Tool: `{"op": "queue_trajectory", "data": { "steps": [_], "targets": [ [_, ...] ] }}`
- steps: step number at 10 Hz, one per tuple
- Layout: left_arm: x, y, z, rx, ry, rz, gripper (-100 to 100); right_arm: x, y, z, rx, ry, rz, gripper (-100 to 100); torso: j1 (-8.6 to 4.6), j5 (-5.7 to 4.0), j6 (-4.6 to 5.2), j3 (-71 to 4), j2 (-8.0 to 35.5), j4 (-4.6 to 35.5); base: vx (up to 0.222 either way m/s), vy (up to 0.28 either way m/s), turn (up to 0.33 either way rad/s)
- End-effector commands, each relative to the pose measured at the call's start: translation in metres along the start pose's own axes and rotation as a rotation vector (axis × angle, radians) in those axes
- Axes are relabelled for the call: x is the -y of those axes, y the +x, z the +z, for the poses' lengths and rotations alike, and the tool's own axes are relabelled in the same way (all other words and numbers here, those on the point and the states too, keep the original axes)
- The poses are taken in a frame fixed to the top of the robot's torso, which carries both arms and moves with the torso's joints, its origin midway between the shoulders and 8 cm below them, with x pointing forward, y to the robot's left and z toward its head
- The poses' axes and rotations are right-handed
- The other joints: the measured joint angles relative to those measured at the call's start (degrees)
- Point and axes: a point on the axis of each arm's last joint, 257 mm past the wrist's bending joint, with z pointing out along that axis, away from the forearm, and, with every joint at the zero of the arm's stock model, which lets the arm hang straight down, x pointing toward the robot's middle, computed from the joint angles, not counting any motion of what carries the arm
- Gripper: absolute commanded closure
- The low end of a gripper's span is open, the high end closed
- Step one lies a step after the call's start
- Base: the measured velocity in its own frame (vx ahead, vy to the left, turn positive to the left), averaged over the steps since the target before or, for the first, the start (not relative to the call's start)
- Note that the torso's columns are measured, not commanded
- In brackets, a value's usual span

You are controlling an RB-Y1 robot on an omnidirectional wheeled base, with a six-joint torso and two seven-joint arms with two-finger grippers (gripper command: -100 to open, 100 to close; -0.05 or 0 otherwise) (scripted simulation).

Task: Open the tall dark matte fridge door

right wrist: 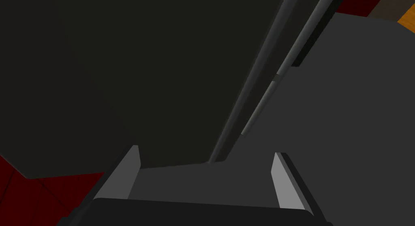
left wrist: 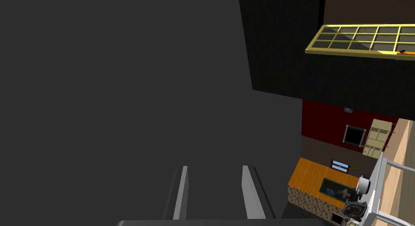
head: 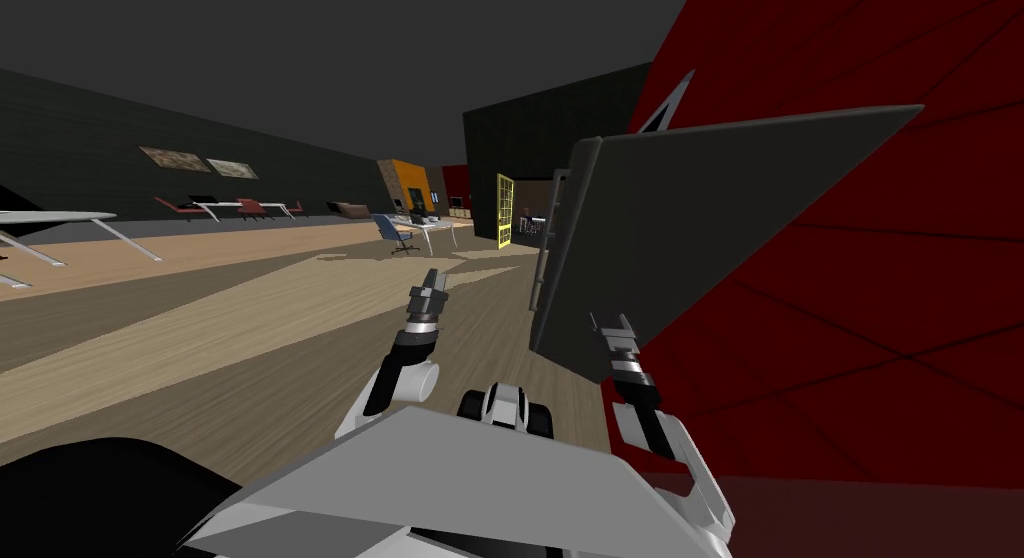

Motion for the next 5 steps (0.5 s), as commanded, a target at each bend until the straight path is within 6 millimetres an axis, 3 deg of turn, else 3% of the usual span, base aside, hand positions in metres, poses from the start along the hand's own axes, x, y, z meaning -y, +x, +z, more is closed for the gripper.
{"op": "queue_trajectory", "data": {
  "steps": [1,5],
  "targets": [
    [0.0,0.0,0.0,0.0,0.0,0.0,0,0.001,0.002,0.0,-0.002,0.0,-0.067,-100,-0.13,-0.03,0.01,0.1,0.1,0.0,0.0,0.0,0.0],
    [0.0,0.0,0.0,0.0,0.0,0.0,0,0.011,0.021,0.001,-0.037,0.0,-0.236,-100,-0.07,-0.02,0.01,0.0,0.0,0.0,0.042,0.04,0.046]
  ]
}}
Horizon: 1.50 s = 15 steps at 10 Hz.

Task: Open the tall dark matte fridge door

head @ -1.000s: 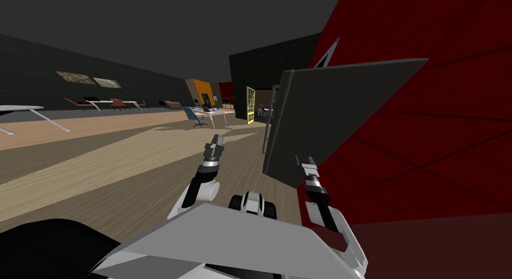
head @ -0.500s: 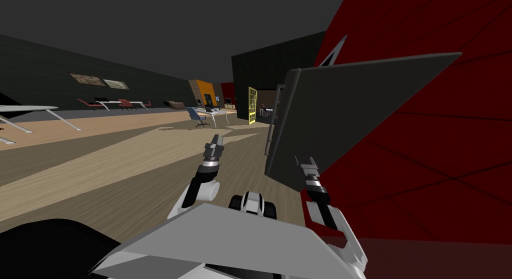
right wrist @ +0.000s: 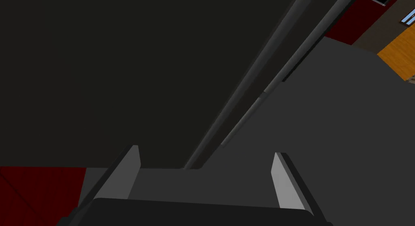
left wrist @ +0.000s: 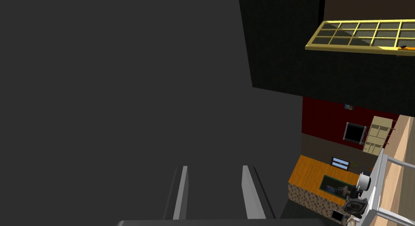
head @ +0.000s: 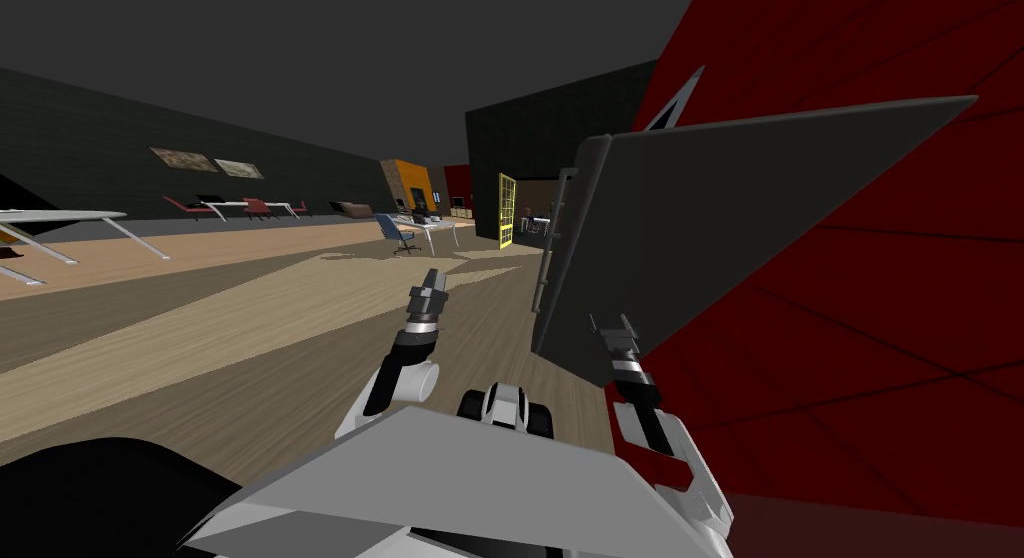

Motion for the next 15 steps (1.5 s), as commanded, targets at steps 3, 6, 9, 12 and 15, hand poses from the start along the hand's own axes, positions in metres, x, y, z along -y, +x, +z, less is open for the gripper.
{"op": "queue_trajectory", "data": {
  "steps": [3,6,9,12,15],
  "targets": [
    [0.0,0.0,0.0,0.0,0.0,0.0,0,0.006,0.021,0.001,-0.036,-0.004,-0.181,-100,-0.02,-0.01,0.0,0.0,0.1,0.0,0.052,0.034,0.031],
    [0.0,0.0,0.0,0.0,0.0,0.0,0,0.006,0.021,0.001,-0.035,-0.006,-0.249,-100,-0.01,-0.01,0.0,0.1,0.1,0.0,0.027,0.027,0.009],
    [0.0,0.0,0.0,0.0,0.0,0.0,0,0.009,0.032,0.001,-0.053,-0.011,-0.356,-100,0.07,0.01,-0.01,-0.1,-0.1,0.0,0.046,0.026,0.034],
    [0.0,0.0,0.0,0.0,0.0,0.0,0,0.011,0.042,0.001,-0.07,-0.018,-0.459,-100,0.03,0.0,-0.01,0.0,0.0,0.0,0.052,0.03,0.029],
    [0.0,0.0,0.0,0.0,0.0,0.0,0,0.014,0.053,0.001,-0.086,-0.027,-0.558,-100,0.03,0.0,-0.01,0.0,0.0,0.0,0.046,0.028,0.028]
  ]
}}
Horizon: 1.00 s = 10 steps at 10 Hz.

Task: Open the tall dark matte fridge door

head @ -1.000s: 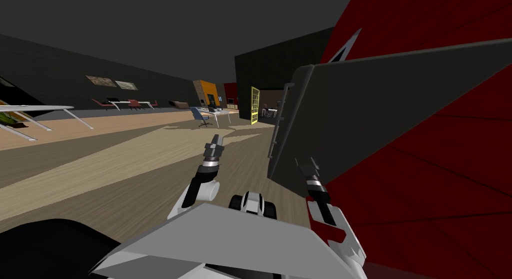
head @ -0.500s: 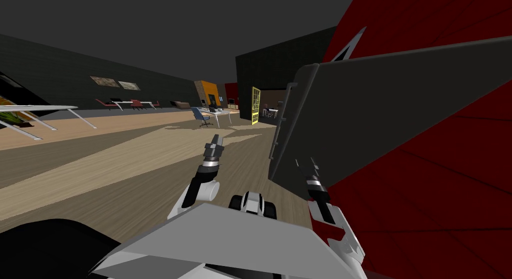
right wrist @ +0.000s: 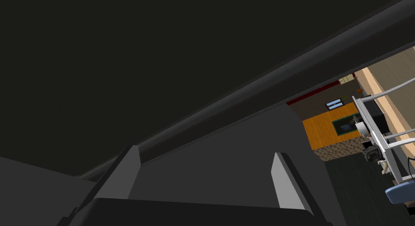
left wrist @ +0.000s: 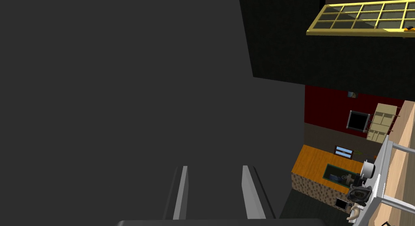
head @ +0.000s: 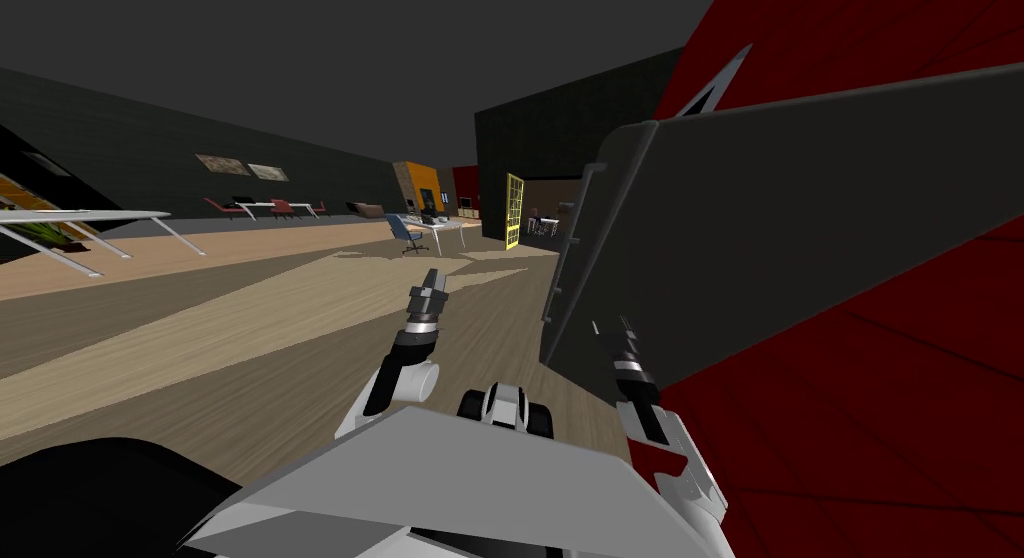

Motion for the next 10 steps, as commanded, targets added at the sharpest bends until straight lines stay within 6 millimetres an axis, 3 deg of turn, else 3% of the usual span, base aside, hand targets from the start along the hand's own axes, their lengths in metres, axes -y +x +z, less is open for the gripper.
{"op": "queue_trajectory", "data": {
  "steps": [1,3,10],
  "targets": [
    [0.0,0.0,0.0,0.0,0.0,0.0,0,-0.004,0.011,0.002,-0.017,-0.011,-0.093,-100,-0.05,-0.02,0.01,0.0,0.1,0.0,0.051,0.03,0.054],
    [0.0,0.0,0.0,0.0,0.0,0.0,0,-0.004,0.011,0.002,-0.017,-0.011,-0.144,-100,-0.01,0.0,0.0,0.0,0.0,0.0,0.047,0.016,0.012],
    [0.0,0.0,0.0,0.0,0.0,0.0,0,-0.015,0.038,0.003,-0.054,-0.047,-0.36,-100,-0.05,-0.01,0.01,0.0,0.1,0.0,0.05,0.016,0.025]
  ]
}}
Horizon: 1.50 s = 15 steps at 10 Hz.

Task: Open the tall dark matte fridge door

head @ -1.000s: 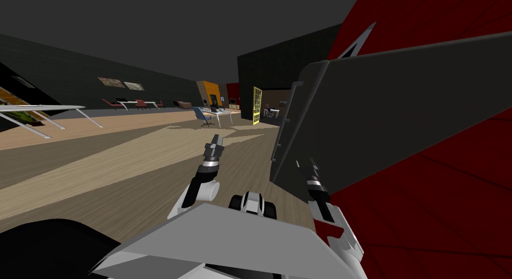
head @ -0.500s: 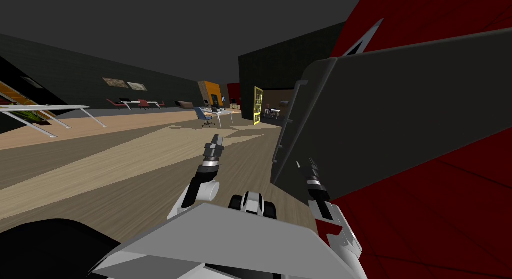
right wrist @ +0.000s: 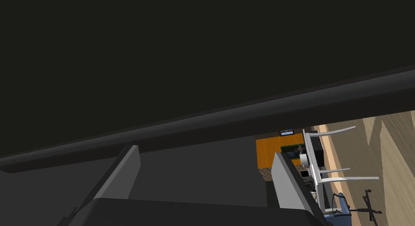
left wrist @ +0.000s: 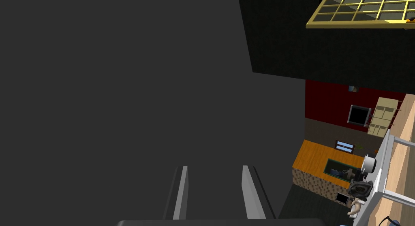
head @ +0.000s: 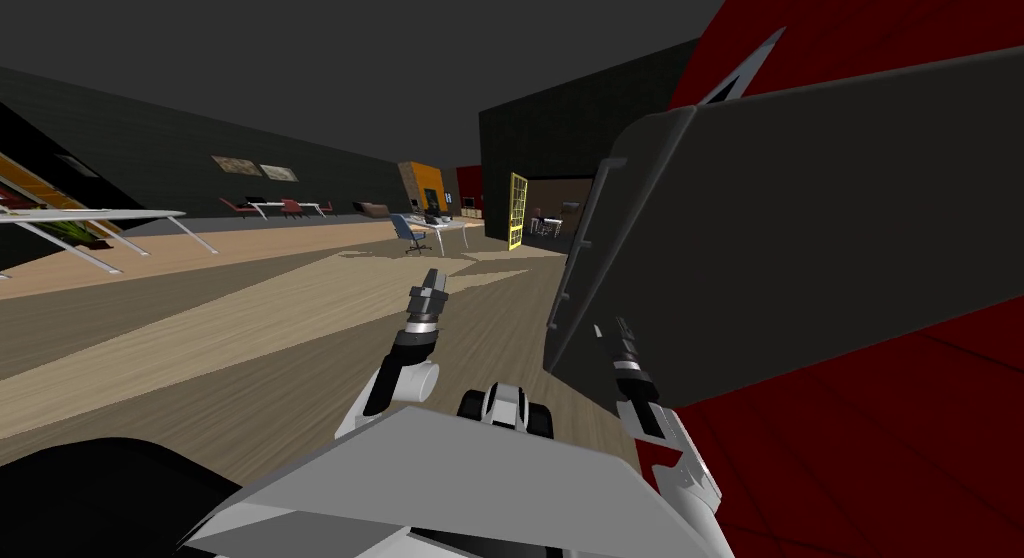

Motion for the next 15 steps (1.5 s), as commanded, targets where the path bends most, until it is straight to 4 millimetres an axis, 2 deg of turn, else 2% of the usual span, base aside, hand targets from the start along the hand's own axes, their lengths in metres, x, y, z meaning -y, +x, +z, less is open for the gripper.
{"op": "queue_trajectory", "data": {
  "steps": [1,2,6,9,12,15],
  "targets": [
    [0.0,0.0,0.0,0.0,0.0,0.0,0,-0.006,0.007,0.001,-0.012,-0.014,-0.084,-100,-0.01,-0.01,-0.02,0.0,-0.1,0.0,0.062,0.01,0.026],
    [0.0,0.0,0.0,0.0,0.0,0.0,0,-0.013,0.014,0.002,-0.022,-0.026,-0.117,-100,0.04,0.01,-0.01,-0.1,-0.1,0.0,0.074,0.021,0.033],
    [0.0,0.0,0.0,0.0,0.0,0.0,0,-0.019,0.019,0.002,-0.03,-0.04,-0.225,-100,0.03,0.0,-0.02,0.0,0.0,0.0,0.049,0.011,0.019],
    [0.0,0.0,0.0,0.0,0.0,0.0,0,-0.034,0.028,0.003,-0.046,-0.066,-0.304,-100,0.04,0.01,0.0,0.0,-0.1,0.0,0.066,0.01,0.024],
    [0.0,0.0,0.0,0.0,0.0,0.0,0,-0.042,0.031,0.003,-0.052,-0.079,-0.377,-100,-0.04,-0.03,-0.09,0.0,-0.2,0.0,0.053,0.005,0.009],
    [0.0,0.0,0.0,0.0,0.0,0.0,0,-0.058,0.033,0.002,-0.064,-0.102,-0.434,-100,-0.32,-0.13,-0.33,-0.5,-0.9,-0.2,0.034,0.006,0.002]
  ]
}}
